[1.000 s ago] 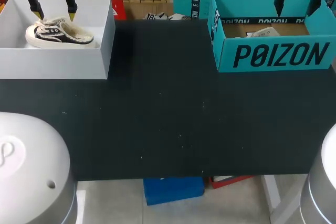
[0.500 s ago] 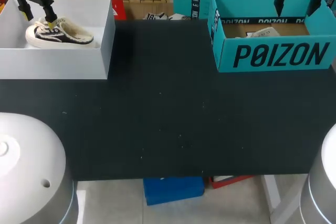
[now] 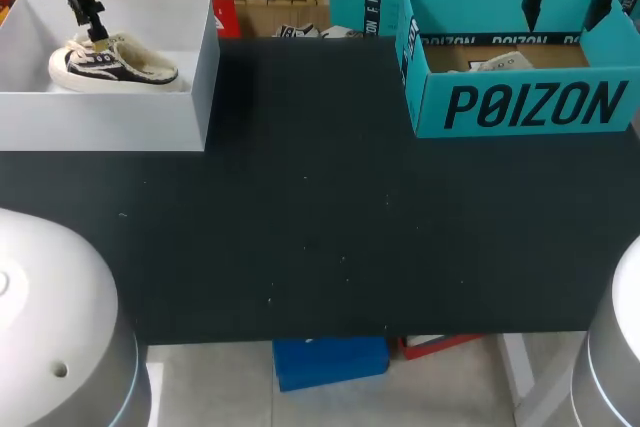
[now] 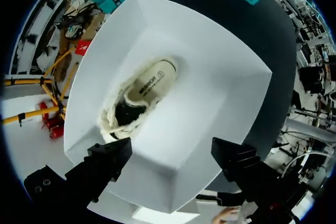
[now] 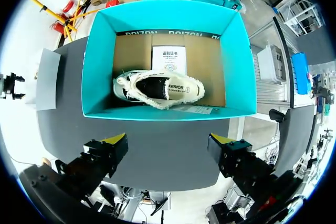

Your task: Take the shoe out of the shoebox, open the shoe tongue, remove and reinsert the insole, then place the shoe into the shoebox

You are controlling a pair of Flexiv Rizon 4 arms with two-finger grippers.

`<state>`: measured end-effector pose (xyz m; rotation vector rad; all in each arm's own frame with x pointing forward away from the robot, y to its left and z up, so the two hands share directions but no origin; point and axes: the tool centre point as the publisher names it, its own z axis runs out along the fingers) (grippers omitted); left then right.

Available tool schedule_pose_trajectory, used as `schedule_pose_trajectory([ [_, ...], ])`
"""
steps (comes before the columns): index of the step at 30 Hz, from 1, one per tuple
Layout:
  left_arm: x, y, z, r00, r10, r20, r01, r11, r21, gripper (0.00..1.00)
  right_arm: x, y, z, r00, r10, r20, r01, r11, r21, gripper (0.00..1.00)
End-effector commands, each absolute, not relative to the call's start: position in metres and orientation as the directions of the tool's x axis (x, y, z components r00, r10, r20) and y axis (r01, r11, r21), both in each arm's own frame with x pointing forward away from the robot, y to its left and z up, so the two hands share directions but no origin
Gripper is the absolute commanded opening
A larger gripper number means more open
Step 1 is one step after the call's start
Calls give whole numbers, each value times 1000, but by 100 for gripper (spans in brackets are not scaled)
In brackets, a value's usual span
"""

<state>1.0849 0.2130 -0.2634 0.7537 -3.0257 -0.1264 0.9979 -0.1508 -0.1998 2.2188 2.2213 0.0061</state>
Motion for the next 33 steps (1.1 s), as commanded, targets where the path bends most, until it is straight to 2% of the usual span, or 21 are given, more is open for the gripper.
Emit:
schedule_pose_trajectory([
  [1,1101,211,-269,-951,-304,51,-299,950,90,100,999,-151,-200,-1,1000,1,1000,1,3,100],
  [13,1101,211,-269,-951,-304,51,-299,950,90,100,999,-151,-200,-1,1000,1,1000,1,3,100],
  [20,1089,216,-272,-942,-334,-12,-334,942,5,100,999,-151,-200,-1,1000,1,1000,1,3,100],
  [28,1078,216,-276,-978,-209,6,-209,976,-58,100,999,-151,-200,-1,1000,1,1000,1,3,100],
  [33,1079,218,-286,-988,-152,6,-152,988,-35,100,999,-151,-200,-1,1000,1,1000,1,3,100],
])
